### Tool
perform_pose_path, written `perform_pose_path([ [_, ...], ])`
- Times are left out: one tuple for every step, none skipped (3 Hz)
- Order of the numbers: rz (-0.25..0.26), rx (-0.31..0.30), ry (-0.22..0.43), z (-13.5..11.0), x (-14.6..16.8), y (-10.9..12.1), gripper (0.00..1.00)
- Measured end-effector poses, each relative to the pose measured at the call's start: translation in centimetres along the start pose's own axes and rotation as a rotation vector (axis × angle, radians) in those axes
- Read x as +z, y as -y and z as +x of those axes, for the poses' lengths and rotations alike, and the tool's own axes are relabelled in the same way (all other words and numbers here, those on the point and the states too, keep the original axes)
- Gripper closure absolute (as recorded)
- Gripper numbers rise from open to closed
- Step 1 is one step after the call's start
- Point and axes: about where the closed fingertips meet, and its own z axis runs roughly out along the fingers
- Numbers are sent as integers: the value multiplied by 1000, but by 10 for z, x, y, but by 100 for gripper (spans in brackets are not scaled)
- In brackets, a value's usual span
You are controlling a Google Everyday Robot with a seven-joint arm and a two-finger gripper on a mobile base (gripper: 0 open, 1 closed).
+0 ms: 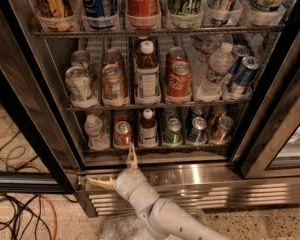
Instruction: Pick water bottle from bottom shelf of fridge
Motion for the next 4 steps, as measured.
perform_pose_path([
  [-4, -4, 2, 0, 0, -1, 0],
  [22, -12, 2, -2, -1, -10, 0],
  [42, -19, 8, -7, 6, -21, 0],
  [90, -5, 12, -9, 22, -23, 0],
])
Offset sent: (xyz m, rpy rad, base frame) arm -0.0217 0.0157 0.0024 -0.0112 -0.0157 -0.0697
